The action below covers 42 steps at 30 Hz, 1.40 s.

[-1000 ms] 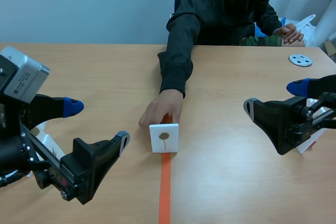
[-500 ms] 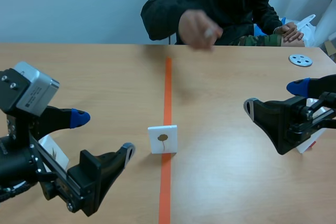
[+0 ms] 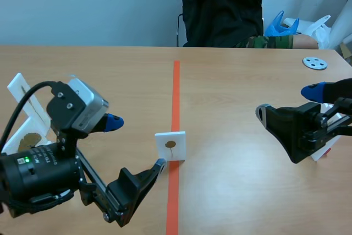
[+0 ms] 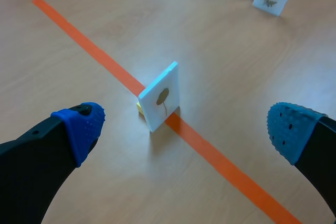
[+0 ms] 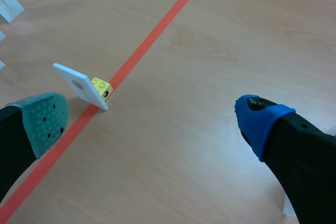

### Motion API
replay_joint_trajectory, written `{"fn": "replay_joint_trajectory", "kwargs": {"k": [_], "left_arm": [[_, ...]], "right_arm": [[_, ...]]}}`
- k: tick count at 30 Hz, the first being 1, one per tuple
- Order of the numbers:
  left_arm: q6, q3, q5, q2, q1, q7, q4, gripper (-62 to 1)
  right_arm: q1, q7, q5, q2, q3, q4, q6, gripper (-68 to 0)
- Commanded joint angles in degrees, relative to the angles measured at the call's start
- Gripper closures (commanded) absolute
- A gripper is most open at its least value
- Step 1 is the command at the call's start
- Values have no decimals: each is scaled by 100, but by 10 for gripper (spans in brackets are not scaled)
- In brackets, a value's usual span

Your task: Sort the leaf by its shape. The table is split by an orange tape line. A compound leaf with several leaflets goes to the left side, a simple leaf with one blade goes to the right side. Return to the home posture when a red brick is placed on the table.

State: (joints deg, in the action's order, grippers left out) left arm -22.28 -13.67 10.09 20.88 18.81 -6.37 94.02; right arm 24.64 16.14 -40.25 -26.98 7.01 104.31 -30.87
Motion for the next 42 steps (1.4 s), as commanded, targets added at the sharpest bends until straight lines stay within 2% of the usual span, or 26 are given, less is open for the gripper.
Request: {"fn": "replay_joint_trajectory", "kwargs": {"k": [1, 4, 13, 18, 28, 34, 36, 42], "left_arm": [[15, -26, 74, -153, -184, 227, -177, -623], [13, -125, 39, -330, -501, 404, -625, -623], [15, -549, -708, -691, -1375, 968, -1814, -623], [37, -761, -951, -741, -1770, 1331, -2446, -623], [74, -850, -970, -1058, -2334, 1742, -3591, -623], [83, -901, -973, -1279, -2529, 1963, -4046, -623], [195, -955, -973, -1340, -2597, 2015, -4183, -623], [258, -1082, -973, -1451, -2826, 2035, -4605, -623]], "right_arm": [[-52, -105, -20, 2, 68, 79, 2, -679], [-52, -105, -17, 2, 68, 79, 2, -679], [-52, -105, 22, 2, 68, 79, 2, -679], [-52, -107, 22, 2, 70, 79, 2, -679], [-52, -107, 22, 2, 70, 79, 2, -679], [-52, -107, 22, 2, 70, 79, 2, -679], [-52, -105, 22, 2, 70, 79, 2, -679], [-52, -105, 22, 2, 70, 79, 2, -679]]}}
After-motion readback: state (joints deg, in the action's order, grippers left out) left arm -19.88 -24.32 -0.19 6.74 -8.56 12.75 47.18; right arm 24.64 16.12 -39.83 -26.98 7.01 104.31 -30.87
